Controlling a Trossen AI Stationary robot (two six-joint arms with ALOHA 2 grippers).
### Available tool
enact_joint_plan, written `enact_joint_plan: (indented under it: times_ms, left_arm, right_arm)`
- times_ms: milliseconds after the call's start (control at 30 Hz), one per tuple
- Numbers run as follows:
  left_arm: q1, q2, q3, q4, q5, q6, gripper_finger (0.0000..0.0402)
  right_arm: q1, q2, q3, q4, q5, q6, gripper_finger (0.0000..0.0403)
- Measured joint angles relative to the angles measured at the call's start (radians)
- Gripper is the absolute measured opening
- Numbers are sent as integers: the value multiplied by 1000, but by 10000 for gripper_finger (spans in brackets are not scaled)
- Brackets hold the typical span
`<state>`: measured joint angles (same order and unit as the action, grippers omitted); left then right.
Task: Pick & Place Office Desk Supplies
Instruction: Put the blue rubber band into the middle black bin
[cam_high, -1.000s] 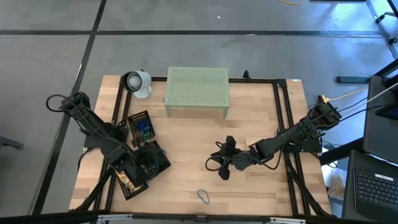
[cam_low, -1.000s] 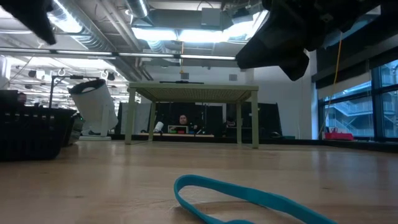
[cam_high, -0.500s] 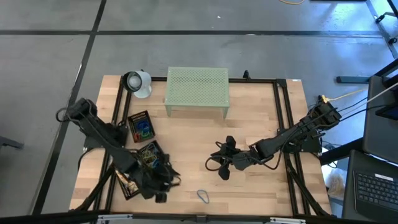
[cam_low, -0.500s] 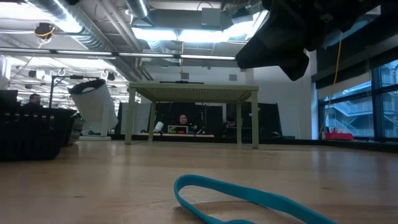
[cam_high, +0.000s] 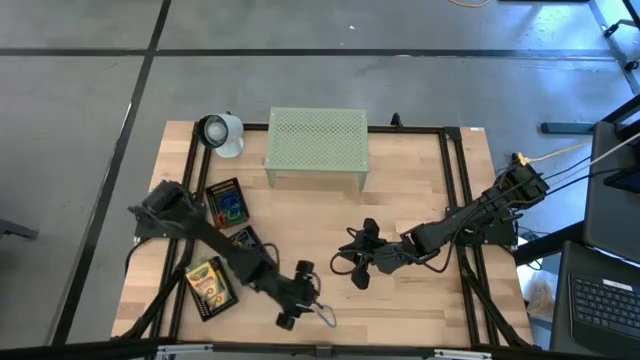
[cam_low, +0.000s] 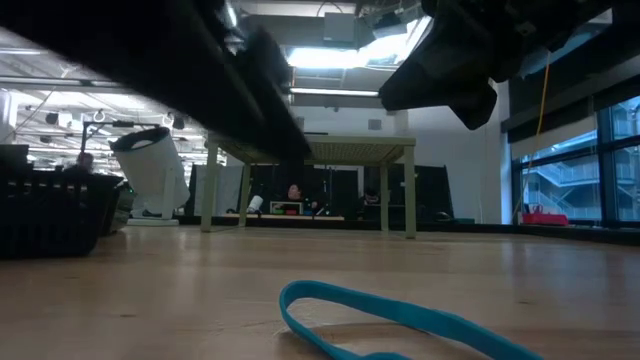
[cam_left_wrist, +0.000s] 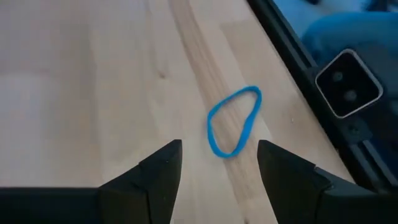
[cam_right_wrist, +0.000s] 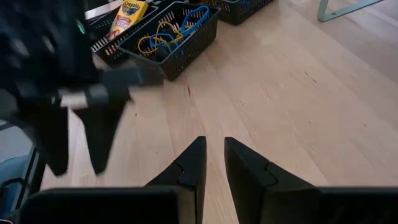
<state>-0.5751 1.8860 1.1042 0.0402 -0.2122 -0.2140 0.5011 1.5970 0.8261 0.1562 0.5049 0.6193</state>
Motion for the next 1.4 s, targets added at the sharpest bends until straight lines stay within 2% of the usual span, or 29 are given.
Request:
enact_joint_plan:
  times_ms: [200, 267, 467, 800, 933, 1233, 1400]
  left_arm:
    - [52, 80, 1, 77, 182, 86, 205]
    - [60, 103, 0, 93, 214, 126, 205]
    - [75, 169, 1, 241, 251, 256, 205]
    - [90, 215, 5, 229, 263, 267, 200]
    - [92, 214, 4, 232, 261, 269, 163]
    - [94, 215, 3, 238, 276, 255, 14]
    - [90, 182, -1, 203, 273, 219, 6]
  right_arm:
    - [0, 0, 0, 0, 3, -2, 61]
    - [0, 0, 0, 0, 3, -3, 61]
    - [0, 0, 0, 0, 3, -6, 61]
    - [0, 0, 0, -1, 3, -5, 61]
    - [0, 0, 0, -1, 3, -6, 61]
    - [0, 0, 0, -1, 3, -6, 62]
    - [0, 0, 0, -1, 3, -6, 62]
